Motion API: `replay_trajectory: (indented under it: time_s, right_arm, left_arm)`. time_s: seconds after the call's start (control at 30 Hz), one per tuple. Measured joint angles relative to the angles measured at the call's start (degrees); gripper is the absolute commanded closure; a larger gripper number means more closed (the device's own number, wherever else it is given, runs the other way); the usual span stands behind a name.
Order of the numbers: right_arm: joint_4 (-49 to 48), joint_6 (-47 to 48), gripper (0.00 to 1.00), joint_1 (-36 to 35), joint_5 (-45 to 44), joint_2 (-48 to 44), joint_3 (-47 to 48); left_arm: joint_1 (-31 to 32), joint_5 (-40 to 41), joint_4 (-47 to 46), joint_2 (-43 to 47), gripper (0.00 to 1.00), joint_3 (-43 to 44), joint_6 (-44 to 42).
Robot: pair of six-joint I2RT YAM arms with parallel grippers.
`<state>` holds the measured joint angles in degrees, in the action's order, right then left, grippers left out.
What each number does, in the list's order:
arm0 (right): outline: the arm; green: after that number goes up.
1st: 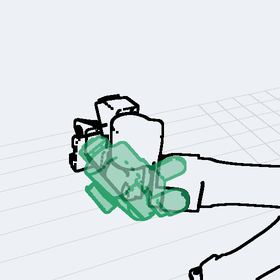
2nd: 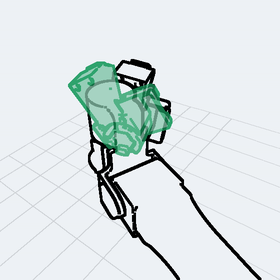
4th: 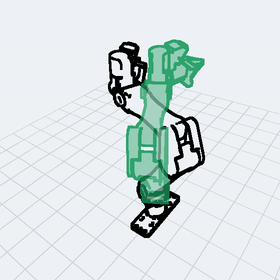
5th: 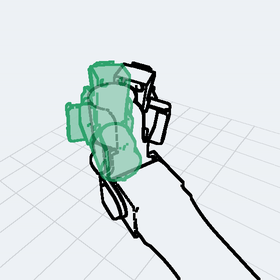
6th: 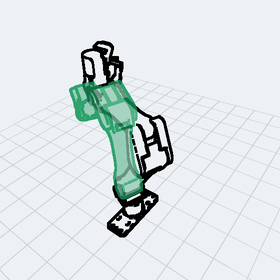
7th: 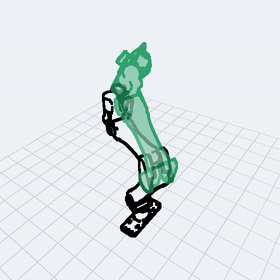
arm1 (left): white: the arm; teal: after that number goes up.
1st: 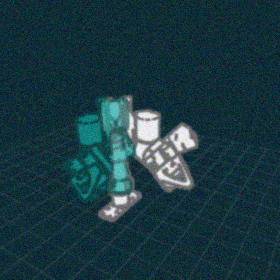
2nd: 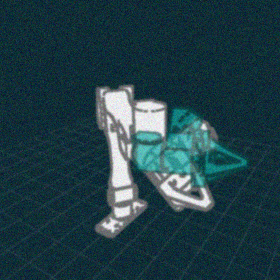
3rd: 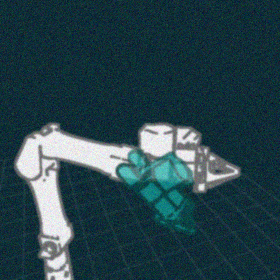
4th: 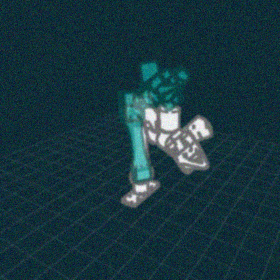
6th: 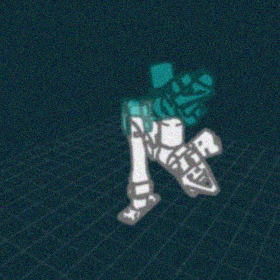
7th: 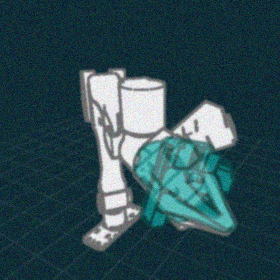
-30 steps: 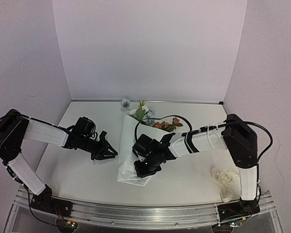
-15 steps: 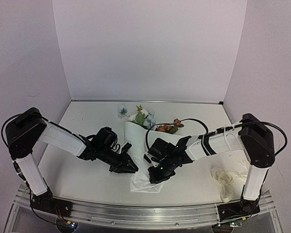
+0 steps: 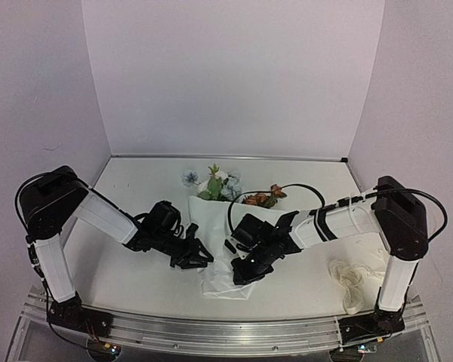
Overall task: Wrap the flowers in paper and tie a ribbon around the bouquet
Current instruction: Press the fold line on the 2/3-folded wrapping paper.
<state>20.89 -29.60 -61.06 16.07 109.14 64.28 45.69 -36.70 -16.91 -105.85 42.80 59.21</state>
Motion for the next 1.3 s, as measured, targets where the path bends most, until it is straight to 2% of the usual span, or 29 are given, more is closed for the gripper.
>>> replay_trajectory:
  time_s: [0.67, 0.97, 1.3]
  right_arm:
    - [-0.46, 0.02, 0.86, 0.07, 0.38, -0.06, -0.35]
    - [-1.23, 0.04, 0.86, 0.27, 0.85, -0.33, -0.98]
    - [-1.85, 0.26, 0.86, 0.37, 1.14, -0.55, -1.45]
  left_arm:
    - [-10.94, -5.90, -7.13, -6.80, 0.66, 3.92, 4.55]
    - [-17.02, -6.75, -5.50, -9.63, 0.65, 8.55, 4.56]
    - [-21.69, -7.76, 0.11, -15.59, 0.65, 19.59, 1.69]
